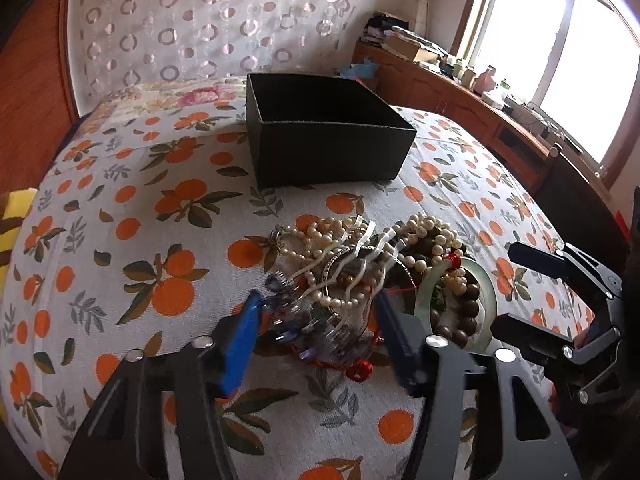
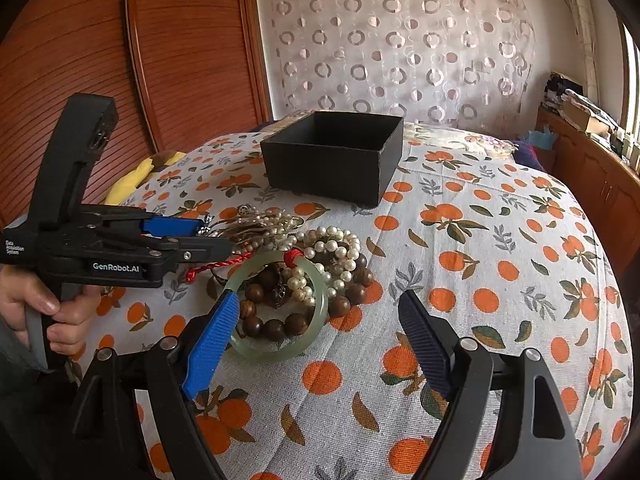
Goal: Organize jewelry
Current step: 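Move the open left gripper down onto the silver hair comb, then close the left gripper on the silver hair comb while the right gripper grasps the jade bangle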
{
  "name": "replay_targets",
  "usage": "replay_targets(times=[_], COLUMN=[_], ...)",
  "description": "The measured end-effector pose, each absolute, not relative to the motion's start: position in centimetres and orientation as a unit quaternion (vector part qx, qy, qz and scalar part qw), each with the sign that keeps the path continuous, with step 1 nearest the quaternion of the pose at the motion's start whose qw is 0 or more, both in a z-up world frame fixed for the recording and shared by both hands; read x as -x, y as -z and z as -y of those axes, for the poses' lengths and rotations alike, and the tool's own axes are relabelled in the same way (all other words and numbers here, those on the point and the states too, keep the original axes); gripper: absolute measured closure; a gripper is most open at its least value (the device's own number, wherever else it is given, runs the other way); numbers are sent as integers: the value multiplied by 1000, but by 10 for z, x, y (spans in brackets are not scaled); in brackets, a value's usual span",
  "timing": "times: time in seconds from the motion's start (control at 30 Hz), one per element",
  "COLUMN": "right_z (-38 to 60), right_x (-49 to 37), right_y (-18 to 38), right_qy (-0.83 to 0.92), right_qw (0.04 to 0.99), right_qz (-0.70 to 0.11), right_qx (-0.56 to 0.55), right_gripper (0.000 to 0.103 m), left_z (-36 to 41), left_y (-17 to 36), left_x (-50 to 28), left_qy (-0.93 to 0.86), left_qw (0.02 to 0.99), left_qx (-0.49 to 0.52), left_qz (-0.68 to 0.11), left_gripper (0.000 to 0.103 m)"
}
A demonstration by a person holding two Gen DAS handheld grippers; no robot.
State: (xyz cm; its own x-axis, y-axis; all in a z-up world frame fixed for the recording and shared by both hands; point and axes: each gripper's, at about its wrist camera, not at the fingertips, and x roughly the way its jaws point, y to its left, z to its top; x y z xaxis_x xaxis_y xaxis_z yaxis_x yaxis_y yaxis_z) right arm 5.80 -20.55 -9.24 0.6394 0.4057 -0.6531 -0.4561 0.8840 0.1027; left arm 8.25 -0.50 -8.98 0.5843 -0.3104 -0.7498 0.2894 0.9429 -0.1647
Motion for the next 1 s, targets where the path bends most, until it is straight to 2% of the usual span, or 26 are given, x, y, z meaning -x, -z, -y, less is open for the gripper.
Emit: replay_targets(times=[0.23,0.33,0.6,0.7,0.77,0.83,1.0], right_z=[205,204,204,204,204,202,203], right_x=[-58,-59,-65,-65,-66,-66,-65], right_y=[93,93,96,95,95,96,96], right_qy=[-238,-237,-245,-245,-245,-244,-245], right_qw=[905,904,895,895,896,897,897], right_qz=[-352,-354,-370,-370,-369,-367,-366], right_qx=[36,39,40,40,41,42,42], right_gripper=[19,19,19,19,19,19,19], left_z=[-10,-18,-25,-25,-22,-20,-6], left_y=[82,79,82,79,77,77,90], left_x=[-67,-63,-63,-60,-60,-62,-77], left_qy=[134,122,120,125,125,130,139], left_qw=[906,910,907,909,911,910,898], left_qx=[11,13,19,24,19,18,-8], left_qz=[-402,-397,-402,-397,-393,-394,-418], left_gripper=[50,72,71,66,50,44,39])
